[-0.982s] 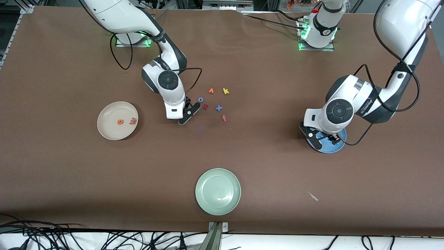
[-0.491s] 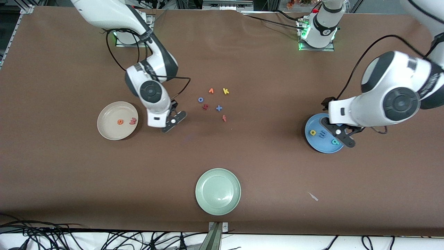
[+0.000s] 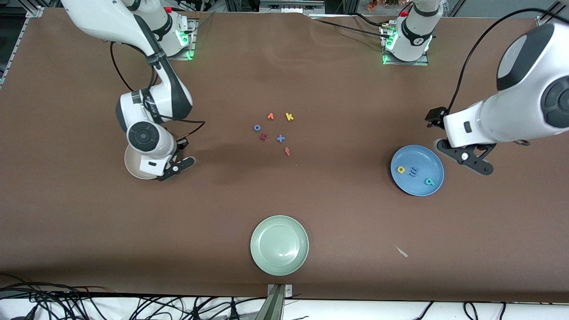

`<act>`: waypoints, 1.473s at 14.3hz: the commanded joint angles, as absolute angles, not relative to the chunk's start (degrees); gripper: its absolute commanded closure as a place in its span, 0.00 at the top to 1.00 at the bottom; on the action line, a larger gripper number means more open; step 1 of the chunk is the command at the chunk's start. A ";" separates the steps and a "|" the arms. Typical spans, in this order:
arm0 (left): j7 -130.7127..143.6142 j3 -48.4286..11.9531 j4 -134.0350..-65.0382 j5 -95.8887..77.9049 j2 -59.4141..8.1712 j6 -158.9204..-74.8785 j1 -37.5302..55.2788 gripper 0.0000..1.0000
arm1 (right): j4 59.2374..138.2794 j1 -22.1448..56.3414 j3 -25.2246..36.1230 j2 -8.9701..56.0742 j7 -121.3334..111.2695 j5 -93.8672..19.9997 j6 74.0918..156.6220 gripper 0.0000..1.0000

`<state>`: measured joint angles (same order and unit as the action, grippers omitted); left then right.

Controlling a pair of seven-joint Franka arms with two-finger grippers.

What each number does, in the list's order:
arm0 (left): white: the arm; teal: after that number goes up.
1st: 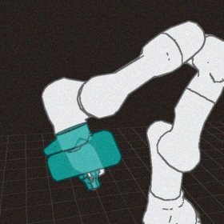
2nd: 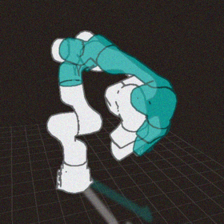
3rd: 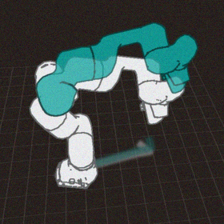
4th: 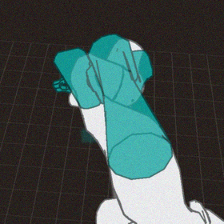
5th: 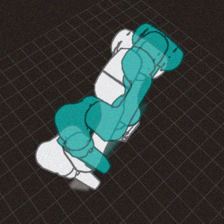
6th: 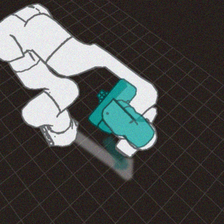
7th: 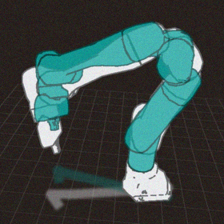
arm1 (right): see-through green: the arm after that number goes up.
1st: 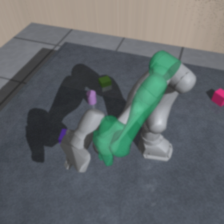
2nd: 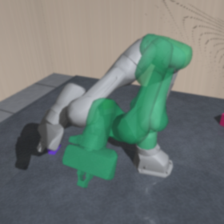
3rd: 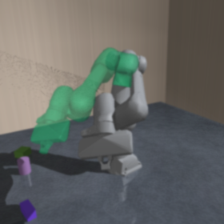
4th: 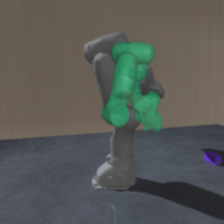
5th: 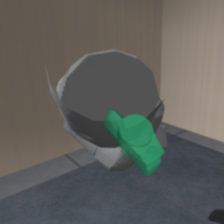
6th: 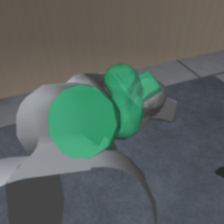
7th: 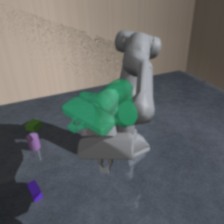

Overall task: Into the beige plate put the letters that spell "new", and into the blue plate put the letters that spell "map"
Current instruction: 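Lower the teal 9 onto the blue plate while the right gripper carries green u, then release the green u onto the white plate with the right gripper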

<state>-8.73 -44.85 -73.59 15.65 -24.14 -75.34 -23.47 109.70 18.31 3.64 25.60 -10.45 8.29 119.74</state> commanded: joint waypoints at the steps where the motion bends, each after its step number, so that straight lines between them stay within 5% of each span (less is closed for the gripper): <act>1: -9.22 -38.60 -73.83 11.88 -18.82 -79.25 -23.29 1.00 | 110.39 15.66 4.83 26.10 -11.51 7.03 119.62 0.07; 2: -9.58 -37.45 -74.35 9.60 -17.07 -81.19 -23.20 1.00 | 110.39 14.86 4.83 26.54 -11.43 7.03 119.62 0.17; 3: -8.80 -34.83 -74.96 8.10 -14.61 -82.78 -21.90 1.00 | 110.39 14.16 4.83 26.72 -10.64 6.86 119.53 0.72; 4: -8.35 -30.89 -76.54 7.74 -12.85 -83.40 -18.32 1.00 | 110.30 13.37 4.83 26.72 -10.55 6.94 118.75 1.00; 10: -1.07 -10.85 -81.29 0.64 -8.79 -85.86 -3.70 1.00 | 103.91 13.89 4.31 25.84 -10.46 4.06 109.81 1.00; 16: -0.79 -2.12 -87.19 -3.07 -5.01 -90.18 2.02 1.00 | 95.63 14.50 4.31 24.36 -10.55 3.60 96.42 1.00; 21: -0.79 -2.02 -89.99 -2.55 -3.09 -89.91 2.29 1.00 | 95.54 14.76 4.39 19.79 -10.63 4.13 92.38 1.00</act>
